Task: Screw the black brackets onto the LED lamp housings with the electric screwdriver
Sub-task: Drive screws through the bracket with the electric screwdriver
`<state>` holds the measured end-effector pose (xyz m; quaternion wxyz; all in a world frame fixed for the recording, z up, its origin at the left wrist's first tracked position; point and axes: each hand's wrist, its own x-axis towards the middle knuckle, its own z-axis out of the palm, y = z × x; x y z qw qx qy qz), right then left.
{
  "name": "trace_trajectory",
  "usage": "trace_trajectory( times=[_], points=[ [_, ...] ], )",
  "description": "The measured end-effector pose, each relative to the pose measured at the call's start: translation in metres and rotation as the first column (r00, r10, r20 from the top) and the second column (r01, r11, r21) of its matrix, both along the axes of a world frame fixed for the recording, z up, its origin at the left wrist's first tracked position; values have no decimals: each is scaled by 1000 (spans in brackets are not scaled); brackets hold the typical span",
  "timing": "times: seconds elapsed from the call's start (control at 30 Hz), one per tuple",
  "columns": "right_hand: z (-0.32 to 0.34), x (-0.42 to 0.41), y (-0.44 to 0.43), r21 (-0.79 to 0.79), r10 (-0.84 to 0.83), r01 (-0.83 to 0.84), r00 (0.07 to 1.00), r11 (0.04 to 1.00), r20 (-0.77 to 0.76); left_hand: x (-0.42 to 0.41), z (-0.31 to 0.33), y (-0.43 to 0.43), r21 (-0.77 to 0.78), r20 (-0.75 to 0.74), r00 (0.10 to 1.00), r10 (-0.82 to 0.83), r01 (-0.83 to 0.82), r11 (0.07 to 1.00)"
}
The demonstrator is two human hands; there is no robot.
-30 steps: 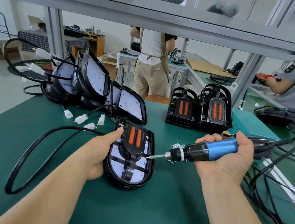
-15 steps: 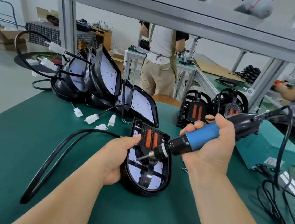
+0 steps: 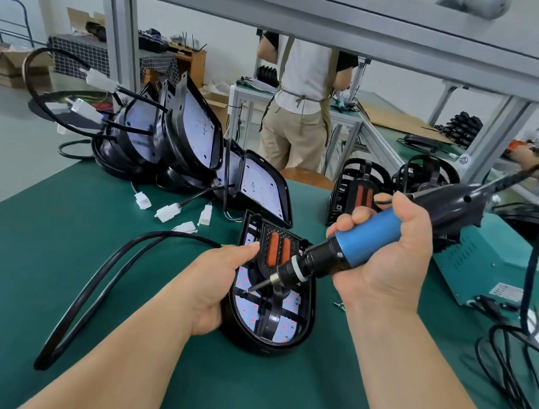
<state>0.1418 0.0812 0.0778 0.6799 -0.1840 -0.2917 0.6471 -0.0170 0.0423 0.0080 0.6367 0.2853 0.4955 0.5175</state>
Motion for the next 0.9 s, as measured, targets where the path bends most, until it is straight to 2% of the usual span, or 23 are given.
trace_trajectory(
  times=[0.13, 0.27, 0.47, 0.67, 0.9],
  points=[
    [14, -10, -2, 96, 53, -61, 995, 994, 80, 1, 0, 1, 2, 23, 1000, 19, -19, 1000],
    [21, -18, -5, 141, 60, -87, 982, 986, 182, 4, 2, 1, -8, 134, 991, 12, -11, 1000],
    [15, -12, -13, 175, 59, -87, 985, 981, 162, 5, 1, 3, -21, 168, 984, 64, -62, 998],
    [17, -22, -20, 334, 29, -108, 972, 936, 232, 9, 7, -1, -56, 198, 976, 90, -80, 995],
    [14, -20, -21, 271, -9, -46, 980, 962, 199, 8, 5, 0, -46, 188, 979, 82, -75, 996]
  ],
)
